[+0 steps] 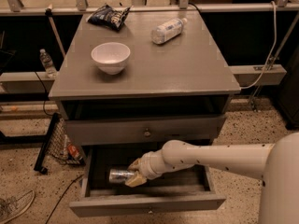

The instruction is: Place redbull can into middle drawer

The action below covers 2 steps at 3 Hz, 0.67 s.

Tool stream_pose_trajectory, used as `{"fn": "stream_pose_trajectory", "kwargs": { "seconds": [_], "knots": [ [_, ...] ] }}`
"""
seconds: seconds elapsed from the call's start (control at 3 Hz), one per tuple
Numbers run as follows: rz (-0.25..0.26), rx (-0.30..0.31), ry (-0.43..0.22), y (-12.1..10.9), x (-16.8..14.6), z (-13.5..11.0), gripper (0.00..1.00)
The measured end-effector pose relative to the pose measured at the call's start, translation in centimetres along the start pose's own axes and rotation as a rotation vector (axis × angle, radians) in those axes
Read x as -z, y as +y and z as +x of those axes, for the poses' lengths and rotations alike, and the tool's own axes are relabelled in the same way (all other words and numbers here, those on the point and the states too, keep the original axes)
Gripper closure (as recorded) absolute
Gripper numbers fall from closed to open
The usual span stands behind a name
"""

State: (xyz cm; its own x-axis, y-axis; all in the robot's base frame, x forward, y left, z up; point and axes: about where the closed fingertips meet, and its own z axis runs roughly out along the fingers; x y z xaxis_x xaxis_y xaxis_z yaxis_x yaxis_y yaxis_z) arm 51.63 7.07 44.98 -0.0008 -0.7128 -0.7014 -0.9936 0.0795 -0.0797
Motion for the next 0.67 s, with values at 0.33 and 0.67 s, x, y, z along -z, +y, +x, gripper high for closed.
{"fn": "stream_pose_trajectory", "kwargs": {
  "seconds": [0.33, 0.67],
  "knots": [
    [-0.021, 0.013, -0.010, -0.1, -1.4, -0.5, 1.00],
    [-0.044, 0.028, -0.012, -0.2, -2.7, -0.9, 1.00]
  ]
}}
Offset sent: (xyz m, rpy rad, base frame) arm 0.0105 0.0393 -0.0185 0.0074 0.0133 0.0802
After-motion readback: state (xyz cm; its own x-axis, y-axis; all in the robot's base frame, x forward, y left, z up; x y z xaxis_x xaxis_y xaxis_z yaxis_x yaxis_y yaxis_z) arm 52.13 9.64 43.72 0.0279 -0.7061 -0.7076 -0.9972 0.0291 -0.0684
